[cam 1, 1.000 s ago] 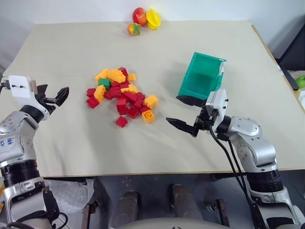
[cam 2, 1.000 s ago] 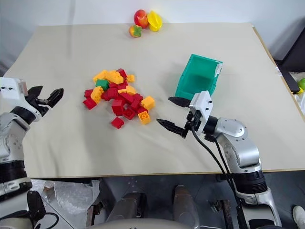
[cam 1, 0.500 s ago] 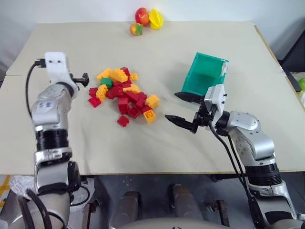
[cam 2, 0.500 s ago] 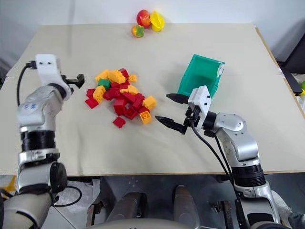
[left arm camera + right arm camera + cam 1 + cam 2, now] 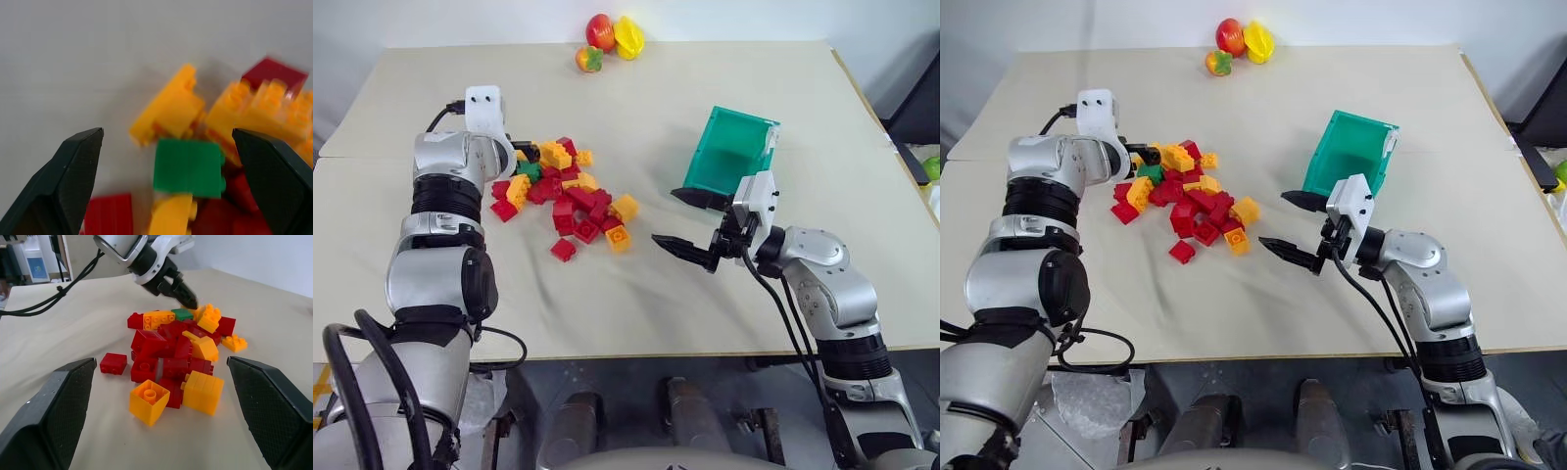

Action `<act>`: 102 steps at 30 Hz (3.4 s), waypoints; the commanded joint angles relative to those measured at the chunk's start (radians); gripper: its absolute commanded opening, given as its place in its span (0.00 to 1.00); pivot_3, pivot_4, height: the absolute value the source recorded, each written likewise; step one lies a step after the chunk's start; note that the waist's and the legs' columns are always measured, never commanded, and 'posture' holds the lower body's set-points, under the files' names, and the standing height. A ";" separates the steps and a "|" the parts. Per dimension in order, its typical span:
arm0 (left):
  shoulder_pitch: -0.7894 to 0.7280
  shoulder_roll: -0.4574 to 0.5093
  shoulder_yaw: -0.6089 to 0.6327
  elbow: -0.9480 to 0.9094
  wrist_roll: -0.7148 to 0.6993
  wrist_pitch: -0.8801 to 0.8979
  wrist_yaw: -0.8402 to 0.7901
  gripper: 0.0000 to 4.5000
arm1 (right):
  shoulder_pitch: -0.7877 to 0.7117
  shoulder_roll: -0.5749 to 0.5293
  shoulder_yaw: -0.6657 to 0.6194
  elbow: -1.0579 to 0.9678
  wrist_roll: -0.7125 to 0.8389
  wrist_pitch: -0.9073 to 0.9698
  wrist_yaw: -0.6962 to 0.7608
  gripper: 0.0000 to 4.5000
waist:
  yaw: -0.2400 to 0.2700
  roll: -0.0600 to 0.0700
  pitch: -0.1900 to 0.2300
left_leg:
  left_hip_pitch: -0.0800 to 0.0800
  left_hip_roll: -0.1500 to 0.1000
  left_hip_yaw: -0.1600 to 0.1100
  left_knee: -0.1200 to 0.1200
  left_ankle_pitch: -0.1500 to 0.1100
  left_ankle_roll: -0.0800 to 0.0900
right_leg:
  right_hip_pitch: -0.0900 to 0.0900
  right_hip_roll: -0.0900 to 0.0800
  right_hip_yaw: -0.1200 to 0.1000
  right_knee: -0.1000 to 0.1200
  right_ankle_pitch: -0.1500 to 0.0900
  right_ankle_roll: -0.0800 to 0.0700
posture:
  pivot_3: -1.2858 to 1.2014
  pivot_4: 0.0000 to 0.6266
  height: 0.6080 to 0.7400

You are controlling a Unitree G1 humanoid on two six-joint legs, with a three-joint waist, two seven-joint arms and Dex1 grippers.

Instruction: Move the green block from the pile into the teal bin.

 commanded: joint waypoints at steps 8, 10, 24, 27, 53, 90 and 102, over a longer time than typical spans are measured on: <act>-0.058 -0.006 0.024 0.120 -0.007 -0.042 -0.002 0.99 | 0.006 -0.010 -0.021 -0.047 0.010 0.002 -0.017 1.00 | 0.002 0.000 0.000 | 0.000 0.000 0.000 0.000 0.000 0.000 | 0.000 0.000 0.000 0.000 0.000 0.000 | 0.52 0.24 1.00; -0.058 -0.004 0.020 0.159 0.002 -0.083 0.012 0.95 | 0.003 -0.009 -0.021 -0.045 0.009 0.002 -0.018 1.00 | 0.003 0.000 0.000 | 0.000 -0.001 0.000 0.000 0.000 0.000 | 0.000 -0.001 0.000 0.000 0.000 0.000 | 0.52 0.24 1.00; -0.063 0.041 -0.028 0.038 -0.003 -0.053 -0.119 0.45 | 0.015 -0.024 -0.037 -0.068 0.003 0.003 -0.053 1.00 | -0.010 0.000 0.000 | 0.000 -0.001 0.001 0.001 0.000 0.000 | -0.001 -0.001 0.000 0.002 0.000 0.000 | 0.52 0.24 1.00; 0.057 0.075 -0.090 -0.252 -0.009 -0.095 -0.242 0.45 | 0.025 -0.035 -0.046 -0.078 0.003 0.004 -0.060 1.00 | -0.013 0.000 0.000 | -0.001 -0.001 0.001 0.001 0.000 0.000 | -0.003 -0.001 0.001 0.004 0.000 0.000 | 0.52 0.24 1.00; 0.280 -0.143 -0.545 -0.519 -0.080 -0.446 -1.093 0.68 | 0.245 -0.280 -0.218 -0.053 0.022 -0.051 0.114 1.00 | 0.013 -0.001 0.001 | -0.001 -0.004 0.016 0.005 0.000 0.005 | -0.003 -0.006 0.001 0.004 0.001 0.001 | 0.52 0.24 1.00; 0.728 0.222 -0.036 -0.920 -0.505 -0.566 -1.439 0.99 | 0.064 0.213 0.049 0.054 -0.343 0.261 -0.757 1.00 | -0.006 -0.002 0.001 | 0.004 0.000 0.008 0.007 -0.001 0.007 | 0.003 -0.008 0.001 0.001 0.001 0.003 | 0.52 0.24 1.00; 0.760 0.235 -0.021 -0.944 -0.511 -0.579 -1.390 1.00 | 0.107 0.178 0.024 -0.109 -0.292 0.301 -0.649 0.46 | -0.012 -0.002 0.002 | 0.003 0.000 0.007 0.005 -0.001 0.008 | 0.002 -0.008 0.001 0.005 0.001 0.002 | 0.52 0.24 1.00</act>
